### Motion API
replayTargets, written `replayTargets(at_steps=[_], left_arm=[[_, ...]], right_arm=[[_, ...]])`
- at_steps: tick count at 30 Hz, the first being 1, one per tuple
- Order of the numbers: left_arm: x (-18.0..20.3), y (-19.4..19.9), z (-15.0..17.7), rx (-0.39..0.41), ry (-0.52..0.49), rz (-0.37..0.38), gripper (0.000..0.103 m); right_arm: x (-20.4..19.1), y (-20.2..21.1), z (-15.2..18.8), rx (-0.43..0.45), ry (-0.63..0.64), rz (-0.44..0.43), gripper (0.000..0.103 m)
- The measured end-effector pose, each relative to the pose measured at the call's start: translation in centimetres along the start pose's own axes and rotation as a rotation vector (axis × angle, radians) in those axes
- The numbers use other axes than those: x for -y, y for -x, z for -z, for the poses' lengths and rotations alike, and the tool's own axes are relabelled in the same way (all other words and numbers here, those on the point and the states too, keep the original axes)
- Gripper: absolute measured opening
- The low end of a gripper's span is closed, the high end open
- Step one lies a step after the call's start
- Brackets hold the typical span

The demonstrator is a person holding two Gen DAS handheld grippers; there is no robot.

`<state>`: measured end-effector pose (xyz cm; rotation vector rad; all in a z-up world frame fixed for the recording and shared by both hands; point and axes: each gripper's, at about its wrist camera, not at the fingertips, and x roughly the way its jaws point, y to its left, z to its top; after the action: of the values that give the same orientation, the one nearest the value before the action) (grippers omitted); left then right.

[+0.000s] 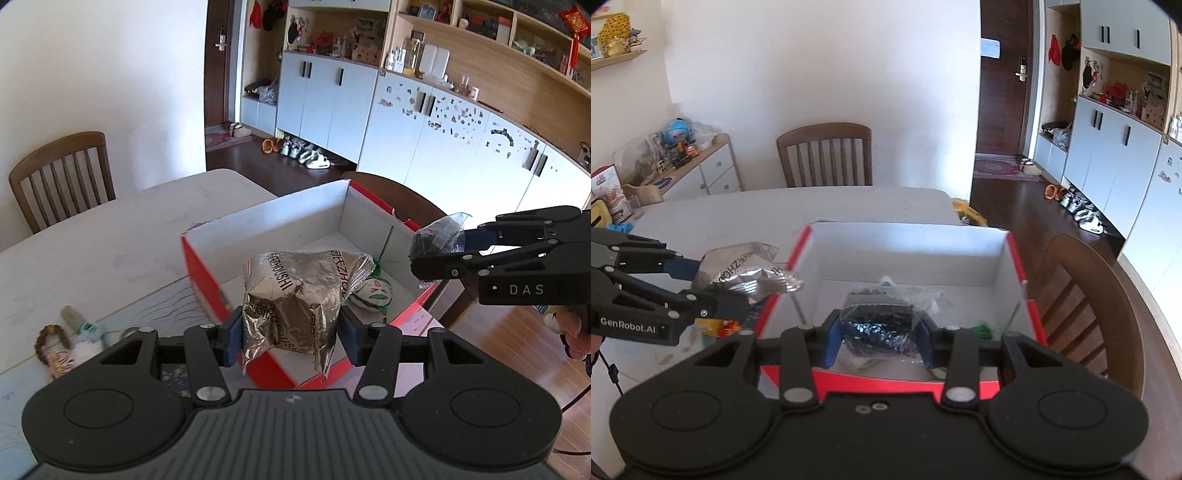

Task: Organize objects
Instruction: 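Carry the silver bag and black bag into the red shoebox with both tools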

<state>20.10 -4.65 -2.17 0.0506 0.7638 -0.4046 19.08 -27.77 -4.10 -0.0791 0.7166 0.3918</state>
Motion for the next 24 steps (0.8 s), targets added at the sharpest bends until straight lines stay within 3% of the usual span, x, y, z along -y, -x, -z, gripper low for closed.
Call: replayTargets(at_steps=[11, 24], left_arm=[[3.3, -5.4, -1.8, -0.075, -0.044, -0.003, 0.052], [5.4, -11.2, -2.4, -0.178, -0.089, -0.029, 0.052]], right_arm=[[5.8, -3.1, -1.1, -0.047, -0.065, -0.002, 0.04], [6.9, -9.7, -2.6, -0.135, 0.003, 0.009, 0.04]])
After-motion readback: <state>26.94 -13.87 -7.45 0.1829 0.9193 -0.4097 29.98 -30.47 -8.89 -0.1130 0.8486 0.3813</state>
